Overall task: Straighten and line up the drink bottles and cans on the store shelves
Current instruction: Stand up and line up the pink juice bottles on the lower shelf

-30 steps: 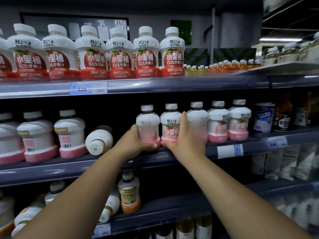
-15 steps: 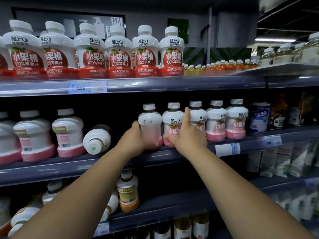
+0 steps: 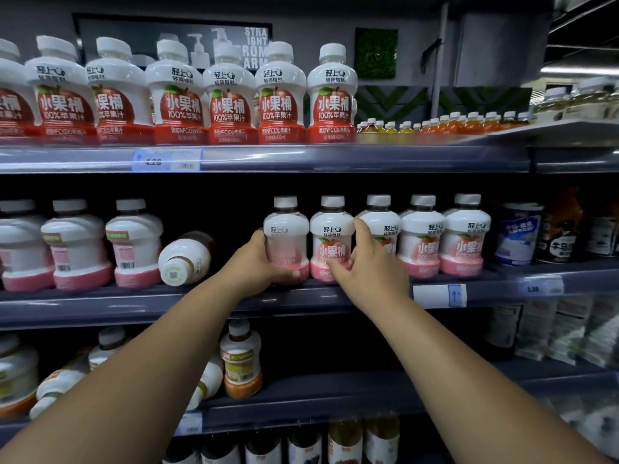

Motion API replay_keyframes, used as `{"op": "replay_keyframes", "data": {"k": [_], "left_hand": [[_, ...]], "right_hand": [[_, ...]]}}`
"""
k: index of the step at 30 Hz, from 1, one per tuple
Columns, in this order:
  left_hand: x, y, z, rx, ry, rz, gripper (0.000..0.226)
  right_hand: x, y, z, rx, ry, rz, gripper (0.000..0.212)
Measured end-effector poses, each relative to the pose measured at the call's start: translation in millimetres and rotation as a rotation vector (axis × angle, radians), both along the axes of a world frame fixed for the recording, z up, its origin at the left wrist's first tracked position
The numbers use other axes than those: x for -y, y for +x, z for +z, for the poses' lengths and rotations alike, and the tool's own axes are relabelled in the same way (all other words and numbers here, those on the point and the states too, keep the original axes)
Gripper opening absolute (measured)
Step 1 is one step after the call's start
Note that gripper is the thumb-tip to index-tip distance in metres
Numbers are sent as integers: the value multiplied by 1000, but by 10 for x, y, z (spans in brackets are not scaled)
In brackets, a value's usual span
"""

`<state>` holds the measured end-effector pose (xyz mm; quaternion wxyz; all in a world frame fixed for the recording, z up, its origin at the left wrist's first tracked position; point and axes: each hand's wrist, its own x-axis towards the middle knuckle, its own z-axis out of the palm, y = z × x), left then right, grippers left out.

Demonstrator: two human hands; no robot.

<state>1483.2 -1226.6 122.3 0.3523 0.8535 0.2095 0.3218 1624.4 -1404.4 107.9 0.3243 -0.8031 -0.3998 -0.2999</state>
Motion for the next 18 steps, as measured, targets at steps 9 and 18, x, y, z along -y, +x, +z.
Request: {"op": "replay_keyframes", "data": {"k": [9,18], "left_hand": [[-7,-581,122,52,406,179,108],[-525,-1628,210,33,556,302,88]], "right_hand": [[-308,-479,-13,128,142,413,75],[-1218,-1219,20,143,83,569,77]]}}
